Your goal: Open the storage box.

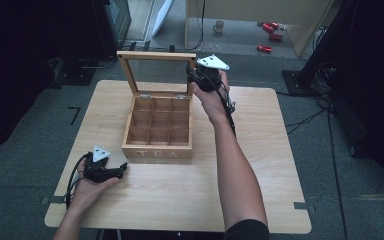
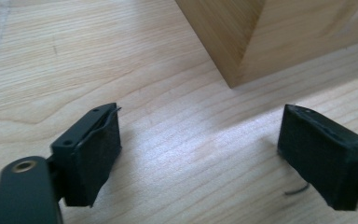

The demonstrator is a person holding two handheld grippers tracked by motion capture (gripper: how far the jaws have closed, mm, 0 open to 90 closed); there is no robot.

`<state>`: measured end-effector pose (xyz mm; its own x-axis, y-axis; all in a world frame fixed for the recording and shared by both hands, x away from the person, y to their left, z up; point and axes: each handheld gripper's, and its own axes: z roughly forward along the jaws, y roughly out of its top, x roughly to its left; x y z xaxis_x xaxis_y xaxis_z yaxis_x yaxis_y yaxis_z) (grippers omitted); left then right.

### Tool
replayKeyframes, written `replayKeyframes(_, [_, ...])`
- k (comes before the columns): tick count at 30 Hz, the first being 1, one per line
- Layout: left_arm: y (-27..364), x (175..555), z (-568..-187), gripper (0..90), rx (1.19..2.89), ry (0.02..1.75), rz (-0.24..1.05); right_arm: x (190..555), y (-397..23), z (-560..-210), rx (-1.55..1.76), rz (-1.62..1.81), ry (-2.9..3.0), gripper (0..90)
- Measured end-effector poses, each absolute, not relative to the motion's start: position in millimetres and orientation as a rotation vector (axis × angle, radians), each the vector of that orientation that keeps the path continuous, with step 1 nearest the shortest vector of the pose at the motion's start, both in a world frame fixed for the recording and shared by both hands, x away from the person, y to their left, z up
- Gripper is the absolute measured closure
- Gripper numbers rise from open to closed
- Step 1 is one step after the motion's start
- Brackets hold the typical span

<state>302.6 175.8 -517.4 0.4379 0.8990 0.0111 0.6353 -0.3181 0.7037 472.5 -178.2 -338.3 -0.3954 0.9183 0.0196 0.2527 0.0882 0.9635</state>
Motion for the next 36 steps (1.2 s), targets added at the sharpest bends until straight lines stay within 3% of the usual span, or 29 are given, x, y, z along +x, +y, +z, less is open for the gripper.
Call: replayKeyframes(36, [176.1,302.9,-517.3,13.5,2.065,1.269,0.532,548.9,-178.5,-336.3,1.335,1.348,1.703,66.5])
